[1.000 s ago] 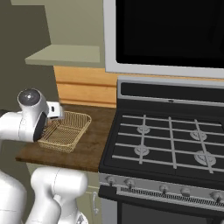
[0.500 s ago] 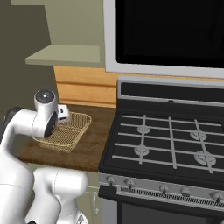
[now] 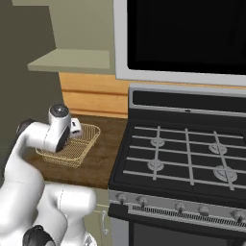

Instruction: Open the cabinet, pick up the bread from the cabinet and place it in the basket. Then move the basket to the dining counter.

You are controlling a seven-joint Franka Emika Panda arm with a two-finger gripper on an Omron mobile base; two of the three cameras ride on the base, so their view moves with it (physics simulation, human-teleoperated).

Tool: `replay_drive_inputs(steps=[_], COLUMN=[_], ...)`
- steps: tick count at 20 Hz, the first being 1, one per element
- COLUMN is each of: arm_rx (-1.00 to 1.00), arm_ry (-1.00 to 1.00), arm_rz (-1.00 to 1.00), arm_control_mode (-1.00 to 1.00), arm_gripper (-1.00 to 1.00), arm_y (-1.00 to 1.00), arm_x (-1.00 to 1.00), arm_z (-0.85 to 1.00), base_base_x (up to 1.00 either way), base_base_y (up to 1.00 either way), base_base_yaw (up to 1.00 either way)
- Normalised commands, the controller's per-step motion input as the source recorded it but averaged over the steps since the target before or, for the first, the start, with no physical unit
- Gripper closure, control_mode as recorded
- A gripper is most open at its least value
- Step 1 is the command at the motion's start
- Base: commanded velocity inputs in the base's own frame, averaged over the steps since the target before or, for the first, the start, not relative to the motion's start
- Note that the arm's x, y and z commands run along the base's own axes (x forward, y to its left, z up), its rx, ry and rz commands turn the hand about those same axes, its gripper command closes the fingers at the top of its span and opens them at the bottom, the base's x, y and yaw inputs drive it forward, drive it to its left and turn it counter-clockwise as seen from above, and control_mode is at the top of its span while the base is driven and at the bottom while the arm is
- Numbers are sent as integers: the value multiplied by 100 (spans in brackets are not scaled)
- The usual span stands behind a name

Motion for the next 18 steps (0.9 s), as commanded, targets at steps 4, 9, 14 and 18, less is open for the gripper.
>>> replay_drive_inputs(steps=[4, 9, 14, 18], arm_rx=[0, 0, -3, -6], arm_ry=[-2, 0, 3, 3], arm_rz=[10, 5, 0, 0], arm_control_mode=[-100, -100, -100, -100], arm_gripper=[100, 100, 100, 100], arm_y=[1, 13, 35, 25], arm_x=[29, 29, 21, 19], arm_z=[-33, -24, -25, -30], base_base_x=[0, 0, 0, 0], base_base_y=[0, 0, 0, 0], base_base_yaw=[0, 0, 0, 0])
